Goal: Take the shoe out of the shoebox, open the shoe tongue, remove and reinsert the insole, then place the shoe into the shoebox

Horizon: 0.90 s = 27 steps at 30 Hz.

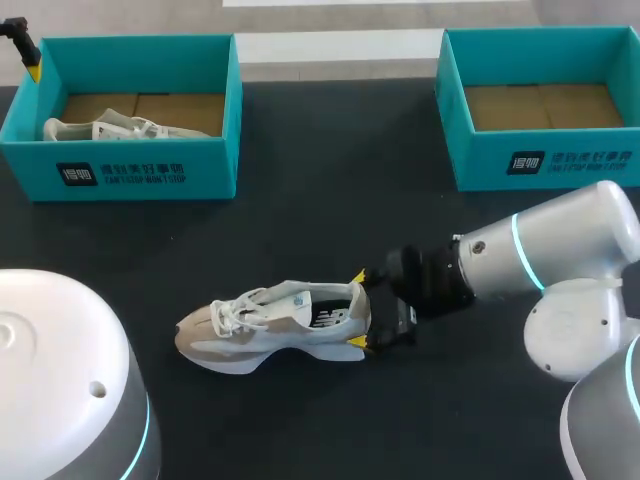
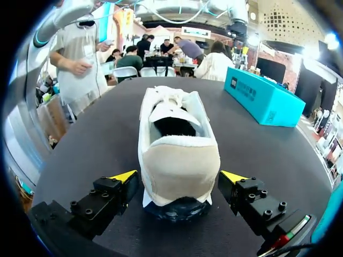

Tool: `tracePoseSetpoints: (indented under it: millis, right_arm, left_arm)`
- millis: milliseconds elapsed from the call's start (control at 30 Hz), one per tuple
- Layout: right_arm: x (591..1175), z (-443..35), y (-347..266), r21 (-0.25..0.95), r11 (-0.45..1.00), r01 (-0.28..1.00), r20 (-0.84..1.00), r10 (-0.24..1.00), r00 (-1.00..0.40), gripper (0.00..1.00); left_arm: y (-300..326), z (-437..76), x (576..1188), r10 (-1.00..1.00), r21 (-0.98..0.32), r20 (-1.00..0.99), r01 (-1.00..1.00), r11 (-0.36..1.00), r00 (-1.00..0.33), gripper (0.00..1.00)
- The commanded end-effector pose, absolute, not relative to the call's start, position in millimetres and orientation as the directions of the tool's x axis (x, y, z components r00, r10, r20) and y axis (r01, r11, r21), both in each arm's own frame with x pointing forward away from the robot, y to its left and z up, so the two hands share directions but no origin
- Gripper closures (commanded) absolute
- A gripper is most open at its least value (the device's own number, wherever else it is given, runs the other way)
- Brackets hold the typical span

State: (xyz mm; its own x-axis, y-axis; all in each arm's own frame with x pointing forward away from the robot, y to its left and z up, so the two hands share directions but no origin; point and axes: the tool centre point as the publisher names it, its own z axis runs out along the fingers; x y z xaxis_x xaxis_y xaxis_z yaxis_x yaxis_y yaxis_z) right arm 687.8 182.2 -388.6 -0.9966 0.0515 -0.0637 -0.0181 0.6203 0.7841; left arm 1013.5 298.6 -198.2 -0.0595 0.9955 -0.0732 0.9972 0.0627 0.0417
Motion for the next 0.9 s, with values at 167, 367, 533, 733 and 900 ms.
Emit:
tracePoseSetpoints:
  millis: [167,367,533,733,900]
  right_arm:
    - [691,-404,203,0.792,0.610,-0.016,-0.042,0.029,-0.999,0.00]
    - [688,-412,208,0.795,0.607,-0.005,-0.026,0.026,-0.999,0.00]
    - [686,-416,209,0.793,0.609,0.003,-0.016,0.026,-1.000,0.00]
    - [685,-423,211,0.794,0.608,0.016,-0.004,0.032,-0.999,0.15]
    - [683,-426,212,0.795,0.606,0.021,0.001,0.033,-0.999,0.66]
  left_arm:
    - [298,-198,1013,0.996,0.043,-0.070,0.997,0.063,-0.060,0.00]
    - [298,-198,1013,0.996,0.043,-0.070,0.997,0.063,-0.060,0.00]
    - [298,-198,1013,0.996,0.043,-0.070,0.997,0.063,-0.060,0.00]
    - [298,-198,1013,0.996,0.043,-0.070,0.997,0.063,-0.060,0.00]
    - [298,-198,1013,0.996,0.043,-0.070,0.997,0.063,-0.060,0.00]
